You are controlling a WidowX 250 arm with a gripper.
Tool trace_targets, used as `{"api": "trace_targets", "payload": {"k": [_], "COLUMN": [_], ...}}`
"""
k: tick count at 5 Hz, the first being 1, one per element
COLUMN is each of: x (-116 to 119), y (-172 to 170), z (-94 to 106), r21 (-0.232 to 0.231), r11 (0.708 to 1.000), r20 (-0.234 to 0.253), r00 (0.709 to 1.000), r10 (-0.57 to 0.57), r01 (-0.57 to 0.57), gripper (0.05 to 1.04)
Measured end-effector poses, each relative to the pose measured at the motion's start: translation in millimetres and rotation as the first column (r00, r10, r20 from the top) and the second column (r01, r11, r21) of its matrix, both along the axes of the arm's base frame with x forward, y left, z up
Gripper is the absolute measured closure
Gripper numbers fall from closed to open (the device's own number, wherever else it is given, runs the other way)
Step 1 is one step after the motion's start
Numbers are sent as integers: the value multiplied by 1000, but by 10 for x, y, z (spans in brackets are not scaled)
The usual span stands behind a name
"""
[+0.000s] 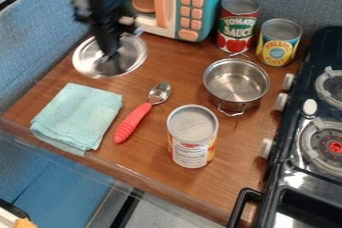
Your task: Removing the lid and placing it on the left side of the counter on top of the green towel
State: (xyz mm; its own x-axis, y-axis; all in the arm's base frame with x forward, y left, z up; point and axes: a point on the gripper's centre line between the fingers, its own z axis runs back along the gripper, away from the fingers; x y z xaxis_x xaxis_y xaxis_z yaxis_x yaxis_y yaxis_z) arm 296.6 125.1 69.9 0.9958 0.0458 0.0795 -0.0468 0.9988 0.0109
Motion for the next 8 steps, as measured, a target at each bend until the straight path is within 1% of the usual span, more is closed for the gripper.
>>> {"api": "trace_targets", "payload": {"k": [1, 2, 3, 4, 5, 6, 7, 8], "x": [-228, -425, -490, -434, -420, -481, -441, -416], "y": [92, 145, 166, 225, 275, 242, 211, 172], "z": [-269, -566, -759, -791, -803, -694, -279, -12], "r21": [50, 61, 72, 86, 85, 79, 87, 78], "r11": [998, 998, 997, 996, 996, 997, 996, 997], "r20": [-32, -96, -140, -145, -148, -154, -71, -24], "r00": [999, 995, 990, 989, 989, 988, 997, 999], "r10": [-27, -10, 8, 3, 16, 35, 34, 25], "r01": [28, 16, 2, 9, -4, -23, -28, -23], "gripper": [1029, 1029, 1029, 1005, 849, 582, 263, 86]}}
